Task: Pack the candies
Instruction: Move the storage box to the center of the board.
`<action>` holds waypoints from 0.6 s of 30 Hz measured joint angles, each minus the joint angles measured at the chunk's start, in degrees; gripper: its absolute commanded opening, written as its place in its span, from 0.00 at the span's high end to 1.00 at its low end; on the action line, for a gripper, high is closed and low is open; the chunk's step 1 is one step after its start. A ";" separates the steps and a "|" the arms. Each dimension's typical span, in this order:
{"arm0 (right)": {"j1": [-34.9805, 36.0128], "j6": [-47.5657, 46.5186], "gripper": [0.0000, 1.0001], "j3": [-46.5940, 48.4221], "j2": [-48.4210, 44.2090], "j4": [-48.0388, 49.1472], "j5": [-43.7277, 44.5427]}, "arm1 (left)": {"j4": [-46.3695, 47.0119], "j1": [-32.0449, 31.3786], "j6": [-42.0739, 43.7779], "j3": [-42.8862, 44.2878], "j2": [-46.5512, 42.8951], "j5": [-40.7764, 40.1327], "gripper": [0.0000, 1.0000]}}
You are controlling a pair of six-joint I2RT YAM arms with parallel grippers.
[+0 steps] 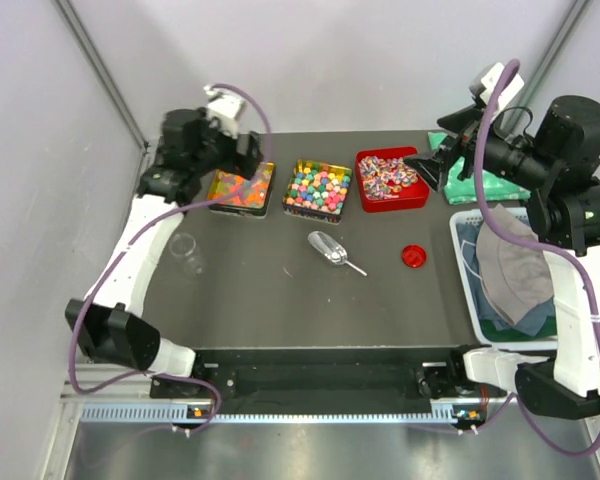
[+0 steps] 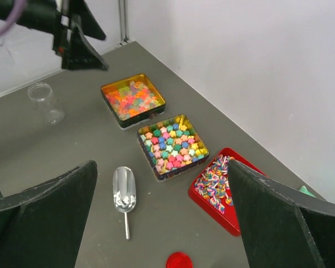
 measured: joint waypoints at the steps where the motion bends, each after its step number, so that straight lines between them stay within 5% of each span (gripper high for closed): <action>1: 0.00 -0.28 0.01 -0.46 0.00 0.02 0.00 | 0.24 -1.92 0.83 -0.11 1.20 -0.85 0.01; 6: -0.04 -1.42 0.01 -2.43 -0.02 -0.42 0.00 | 2.67 -6.49 3.80 0.66 10.91 -5.86 0.01; 18: -0.22 -2.03 0.01 -4.07 -0.48 -0.74 -0.94 | 2.10 -6.54 5.51 10.73 35.08 -14.14 0.02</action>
